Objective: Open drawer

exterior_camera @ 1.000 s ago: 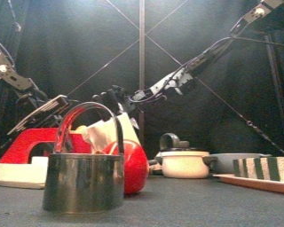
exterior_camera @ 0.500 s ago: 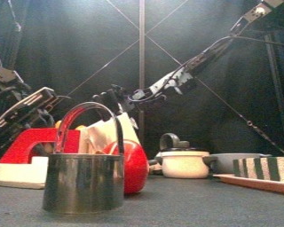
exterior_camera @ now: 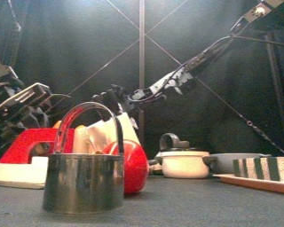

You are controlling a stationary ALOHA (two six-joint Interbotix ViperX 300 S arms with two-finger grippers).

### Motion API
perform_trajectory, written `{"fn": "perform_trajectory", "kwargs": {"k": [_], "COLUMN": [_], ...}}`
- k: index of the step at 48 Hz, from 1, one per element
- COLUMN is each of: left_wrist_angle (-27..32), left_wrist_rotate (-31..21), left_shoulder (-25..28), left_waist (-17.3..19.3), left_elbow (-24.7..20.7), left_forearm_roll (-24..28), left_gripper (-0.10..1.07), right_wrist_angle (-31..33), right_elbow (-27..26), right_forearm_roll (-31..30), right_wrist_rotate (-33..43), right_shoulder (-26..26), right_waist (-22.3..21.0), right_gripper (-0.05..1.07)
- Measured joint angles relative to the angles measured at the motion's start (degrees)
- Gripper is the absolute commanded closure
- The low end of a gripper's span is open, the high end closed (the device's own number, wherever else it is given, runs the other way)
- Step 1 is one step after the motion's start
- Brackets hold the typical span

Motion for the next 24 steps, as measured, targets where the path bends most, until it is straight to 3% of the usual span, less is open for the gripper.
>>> {"fn": "perform_trajectory", "kwargs": {"k": [24], "left_wrist_angle": [0.3], "left_wrist_rotate": [0.0], "left_shoulder": [-0.3], "left_waist": [-0.9], "left_elbow": [0.0], "left_forearm_roll": [-0.7], "left_gripper": [0.32], "right_wrist_angle": [-0.1], "right_elbow": [0.1], "right_forearm_roll": [0.1], "right_wrist_rotate": [0.0], "right_shoulder": [0.0], "right_waist": [0.0], "right_gripper": [0.78]}}
